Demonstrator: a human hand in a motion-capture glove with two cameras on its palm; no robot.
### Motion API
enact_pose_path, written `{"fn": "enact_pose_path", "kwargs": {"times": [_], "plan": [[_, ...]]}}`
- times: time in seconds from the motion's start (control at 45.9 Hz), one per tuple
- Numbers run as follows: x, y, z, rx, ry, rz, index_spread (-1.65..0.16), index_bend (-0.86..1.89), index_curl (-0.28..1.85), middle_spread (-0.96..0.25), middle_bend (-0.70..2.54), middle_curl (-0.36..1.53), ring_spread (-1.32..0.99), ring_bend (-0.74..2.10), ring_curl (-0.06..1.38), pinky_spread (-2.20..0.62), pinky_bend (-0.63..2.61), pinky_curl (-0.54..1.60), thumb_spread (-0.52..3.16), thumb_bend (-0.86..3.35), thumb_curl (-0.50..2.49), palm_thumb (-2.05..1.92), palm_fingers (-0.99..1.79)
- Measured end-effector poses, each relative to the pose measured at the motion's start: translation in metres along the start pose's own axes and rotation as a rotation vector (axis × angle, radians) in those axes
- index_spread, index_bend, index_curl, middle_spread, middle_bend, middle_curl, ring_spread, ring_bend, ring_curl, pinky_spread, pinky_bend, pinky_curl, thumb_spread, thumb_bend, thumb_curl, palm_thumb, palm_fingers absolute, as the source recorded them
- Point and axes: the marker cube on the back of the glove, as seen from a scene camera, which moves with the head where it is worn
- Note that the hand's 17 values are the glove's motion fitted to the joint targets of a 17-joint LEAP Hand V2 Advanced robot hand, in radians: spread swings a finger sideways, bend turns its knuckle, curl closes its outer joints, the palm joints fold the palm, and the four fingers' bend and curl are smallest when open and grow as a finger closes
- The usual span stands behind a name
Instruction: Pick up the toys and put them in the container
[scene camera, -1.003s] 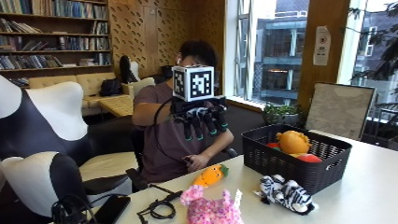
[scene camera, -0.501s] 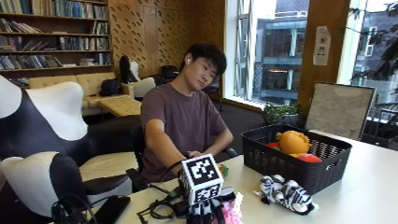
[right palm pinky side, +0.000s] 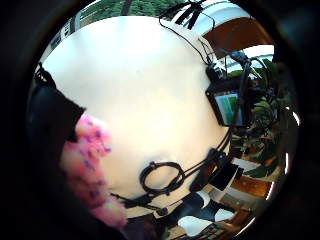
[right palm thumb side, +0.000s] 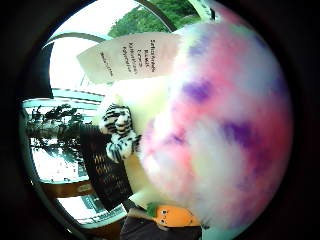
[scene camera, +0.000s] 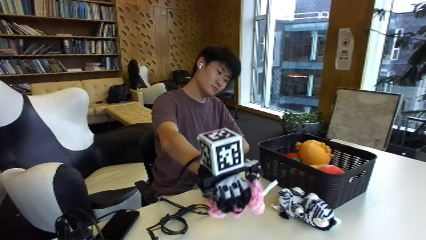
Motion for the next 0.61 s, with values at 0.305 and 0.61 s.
{"fn": "enact_pose_path", "kwargs": {"times": [0.305, 0.61], "plan": [[-0.087, 0.023, -0.181, 0.175, 0.02, -0.177, -0.35, 0.7, 0.18, -0.22, 1.26, 0.78, -0.37, 1.27, 0.51, -0.38, 0.82, 0.4, 0.77, 0.29, 0.75, 0.73, 1.07], [-0.248, 0.082, -0.248, 0.211, 0.014, -0.45, -0.38, 0.84, 0.25, -0.23, 1.28, 0.84, -0.39, 1.29, 0.56, -0.39, 0.85, 0.44, 0.56, 0.3, 0.88, 0.71, 1.02]]}}
